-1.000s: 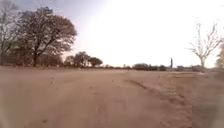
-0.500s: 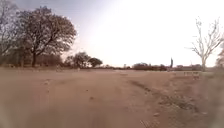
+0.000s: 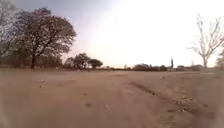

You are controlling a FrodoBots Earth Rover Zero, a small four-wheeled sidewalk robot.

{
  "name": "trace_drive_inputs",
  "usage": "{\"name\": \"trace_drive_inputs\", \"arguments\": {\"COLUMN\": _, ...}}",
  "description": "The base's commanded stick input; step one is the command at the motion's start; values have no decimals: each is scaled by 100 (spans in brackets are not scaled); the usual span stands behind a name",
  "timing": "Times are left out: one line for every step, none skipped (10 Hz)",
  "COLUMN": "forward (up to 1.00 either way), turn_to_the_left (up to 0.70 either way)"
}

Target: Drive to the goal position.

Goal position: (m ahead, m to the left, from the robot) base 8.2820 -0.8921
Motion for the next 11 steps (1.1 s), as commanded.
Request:
{"name": "trace_drive_inputs", "arguments": {"forward": 70, "turn_to_the_left": 0}}
{"name": "trace_drive_inputs", "arguments": {"forward": 70, "turn_to_the_left": 0}}
{"name": "trace_drive_inputs", "arguments": {"forward": 70, "turn_to_the_left": 0}}
{"name": "trace_drive_inputs", "arguments": {"forward": 70, "turn_to_the_left": 0}}
{"name": "trace_drive_inputs", "arguments": {"forward": 69, "turn_to_the_left": 0}}
{"name": "trace_drive_inputs", "arguments": {"forward": 69, "turn_to_the_left": 0}}
{"name": "trace_drive_inputs", "arguments": {"forward": 69, "turn_to_the_left": 0}}
{"name": "trace_drive_inputs", "arguments": {"forward": 69, "turn_to_the_left": 0}}
{"name": "trace_drive_inputs", "arguments": {"forward": 69, "turn_to_the_left": 0}}
{"name": "trace_drive_inputs", "arguments": {"forward": 70, "turn_to_the_left": 0}}
{"name": "trace_drive_inputs", "arguments": {"forward": 70, "turn_to_the_left": 0}}
